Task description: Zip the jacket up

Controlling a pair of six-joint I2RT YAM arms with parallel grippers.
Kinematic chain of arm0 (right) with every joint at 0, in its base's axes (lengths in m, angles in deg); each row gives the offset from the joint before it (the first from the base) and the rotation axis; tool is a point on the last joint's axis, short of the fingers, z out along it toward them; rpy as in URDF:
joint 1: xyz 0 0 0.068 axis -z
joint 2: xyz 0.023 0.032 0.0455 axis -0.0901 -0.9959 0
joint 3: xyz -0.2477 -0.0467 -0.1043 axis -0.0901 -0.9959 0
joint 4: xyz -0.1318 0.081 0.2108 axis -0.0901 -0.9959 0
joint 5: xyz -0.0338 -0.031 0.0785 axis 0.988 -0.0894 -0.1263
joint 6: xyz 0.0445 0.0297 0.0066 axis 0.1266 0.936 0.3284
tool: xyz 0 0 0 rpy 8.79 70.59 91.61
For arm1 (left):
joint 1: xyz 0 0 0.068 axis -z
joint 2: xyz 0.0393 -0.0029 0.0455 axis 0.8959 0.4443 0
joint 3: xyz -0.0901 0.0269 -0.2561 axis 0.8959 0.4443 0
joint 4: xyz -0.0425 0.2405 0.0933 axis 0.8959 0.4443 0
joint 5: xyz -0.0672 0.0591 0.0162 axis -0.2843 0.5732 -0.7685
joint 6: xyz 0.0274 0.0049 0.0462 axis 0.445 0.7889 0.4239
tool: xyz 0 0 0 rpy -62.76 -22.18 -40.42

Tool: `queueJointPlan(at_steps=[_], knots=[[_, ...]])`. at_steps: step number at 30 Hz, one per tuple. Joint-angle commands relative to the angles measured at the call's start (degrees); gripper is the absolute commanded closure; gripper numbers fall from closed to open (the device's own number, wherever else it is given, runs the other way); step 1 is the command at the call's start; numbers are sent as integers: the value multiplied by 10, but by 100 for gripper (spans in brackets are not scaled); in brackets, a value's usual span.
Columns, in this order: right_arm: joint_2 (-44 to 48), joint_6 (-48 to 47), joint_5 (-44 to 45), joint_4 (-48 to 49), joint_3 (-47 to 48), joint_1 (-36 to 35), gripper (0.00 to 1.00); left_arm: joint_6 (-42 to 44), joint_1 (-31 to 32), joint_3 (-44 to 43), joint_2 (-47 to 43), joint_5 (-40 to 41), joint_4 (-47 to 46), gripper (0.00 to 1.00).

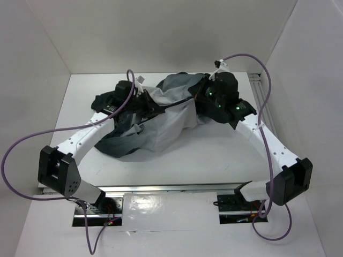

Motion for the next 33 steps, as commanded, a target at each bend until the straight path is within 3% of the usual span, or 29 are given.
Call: queueJointPlan(at_steps=[1,6,12,18,23,24,25,27,28,29,30,31,33], knots=[[52,-36,31,24,66,13,100,43,-22,4,-11,21,53,100],[64,-61,74,4,101,38,100,73,-50,15,-35,9,102,100],[69,-82,100,-1,134,93,100,119,-161,83,-89,0,162,100],[58,-63,42,29,129,112,100,125,-237,116,-112,-16,178,100],[-2,-42,-36,83,124,112,100,119,-302,45,-103,-12,178,100],[-16,-26,-55,91,124,112,97,119,-319,6,-95,9,178,100],[-30,-20,-109,91,124,112,84,119,-327,-16,-81,31,178,100],[-71,-20,-148,68,132,99,48,119,-350,-76,-67,73,184,100],[-78,-20,-156,51,138,93,18,127,-350,-99,-59,82,196,100],[-78,-20,-164,19,127,79,5,134,-356,-123,-39,88,217,96],[-78,-28,-164,3,115,79,0,143,-357,-168,-30,99,229,85],[-78,-37,-171,-10,84,72,0,150,-357,-185,-23,99,240,58],[-66,-55,-189,-65,51,66,0,177,-351,-207,-17,99,255,32]])
